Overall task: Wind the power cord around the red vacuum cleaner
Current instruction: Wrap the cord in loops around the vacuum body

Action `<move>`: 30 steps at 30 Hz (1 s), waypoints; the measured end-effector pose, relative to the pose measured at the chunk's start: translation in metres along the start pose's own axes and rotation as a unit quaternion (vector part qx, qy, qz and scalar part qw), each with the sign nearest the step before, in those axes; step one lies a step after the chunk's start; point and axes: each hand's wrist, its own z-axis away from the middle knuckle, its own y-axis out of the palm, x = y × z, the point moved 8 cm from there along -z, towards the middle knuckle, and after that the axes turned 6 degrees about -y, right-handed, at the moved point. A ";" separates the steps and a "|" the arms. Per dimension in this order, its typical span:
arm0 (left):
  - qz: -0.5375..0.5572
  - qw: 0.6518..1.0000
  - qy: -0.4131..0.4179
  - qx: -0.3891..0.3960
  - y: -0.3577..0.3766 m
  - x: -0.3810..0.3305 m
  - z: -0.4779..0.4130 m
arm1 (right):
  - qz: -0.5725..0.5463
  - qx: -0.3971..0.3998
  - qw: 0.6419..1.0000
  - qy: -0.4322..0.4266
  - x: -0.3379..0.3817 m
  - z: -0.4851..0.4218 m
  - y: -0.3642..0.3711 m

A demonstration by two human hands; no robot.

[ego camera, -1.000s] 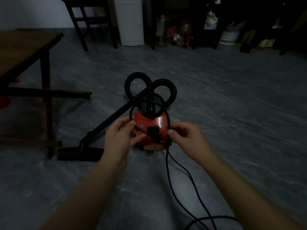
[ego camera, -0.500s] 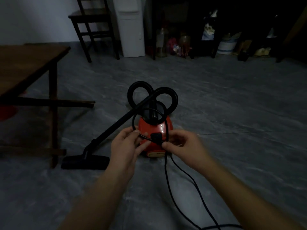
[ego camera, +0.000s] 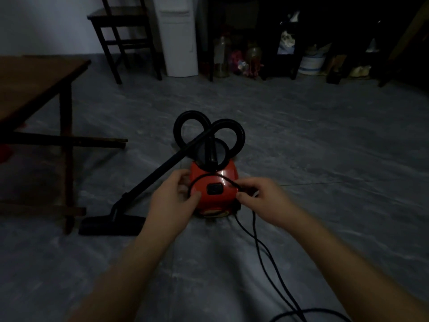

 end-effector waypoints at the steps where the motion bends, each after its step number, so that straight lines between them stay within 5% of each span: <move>1: -0.022 0.999 0.027 0.003 0.001 -0.005 0.001 | 0.011 0.019 1.000 0.004 -0.002 0.001 0.003; 7: -0.142 0.983 0.095 0.060 0.026 -0.006 0.003 | -0.048 0.070 0.996 0.020 0.002 0.007 0.012; 13: -0.107 0.991 0.052 0.055 0.024 0.002 -0.003 | -0.076 -0.034 0.995 0.045 0.003 0.010 -0.009; 30: -0.083 0.989 0.077 0.093 0.023 -0.012 0.013 | -0.148 -0.037 0.988 0.025 0.020 0.004 0.013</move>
